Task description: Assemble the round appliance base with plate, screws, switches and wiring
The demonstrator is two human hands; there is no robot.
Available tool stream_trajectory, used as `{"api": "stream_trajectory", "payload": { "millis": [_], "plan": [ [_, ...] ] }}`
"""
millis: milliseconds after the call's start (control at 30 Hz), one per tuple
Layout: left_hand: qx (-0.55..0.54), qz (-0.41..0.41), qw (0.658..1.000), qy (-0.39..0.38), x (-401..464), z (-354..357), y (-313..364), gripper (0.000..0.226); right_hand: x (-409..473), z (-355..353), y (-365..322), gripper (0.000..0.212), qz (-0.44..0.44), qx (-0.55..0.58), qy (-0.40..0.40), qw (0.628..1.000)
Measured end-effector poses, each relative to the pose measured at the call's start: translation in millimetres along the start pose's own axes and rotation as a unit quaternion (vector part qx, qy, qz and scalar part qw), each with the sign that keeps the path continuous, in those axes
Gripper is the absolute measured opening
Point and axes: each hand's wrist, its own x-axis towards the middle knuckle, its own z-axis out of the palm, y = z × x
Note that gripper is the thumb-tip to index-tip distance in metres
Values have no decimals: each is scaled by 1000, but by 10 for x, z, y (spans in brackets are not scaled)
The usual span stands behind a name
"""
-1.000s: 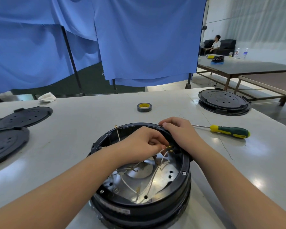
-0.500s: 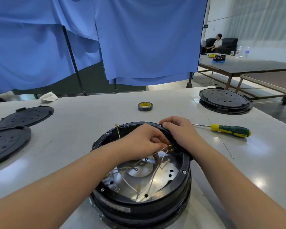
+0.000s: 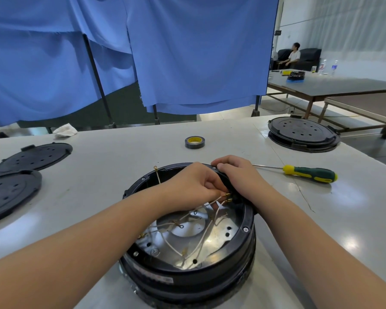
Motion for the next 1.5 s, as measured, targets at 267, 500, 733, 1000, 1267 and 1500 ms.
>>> {"api": "stream_trajectory", "payload": {
  "millis": [267, 500, 733, 1000, 1267, 1500],
  "plan": [
    [-1, -15, 1000, -3, 25, -4, -4, 22, 0, 6, -13, 26, 7, -5, -23, 1000],
    [-1, -21, 1000, -19, 32, -35, 4, 23, -15, -13, -8, 28, 4, -8, -9, 1000],
    [43, -16, 999, -10, -5, -138, 87, 18, -30, -26, -9, 30, 7, 1, 2, 1000],
    [102, 28, 969, 222, -414, -502, 71, 12, -15, -40, 8, 26, -2, -17, 6, 1000],
    [-105, -104, 888, 436, -881, -449, -525, 24, -19, -55, 20, 25, -9, -32, 7, 999],
    [-301, -182, 848, 397, -885, -287, -816, 15, -23, -79, 15, 23, -4, -67, 7, 998]
  ]
}}
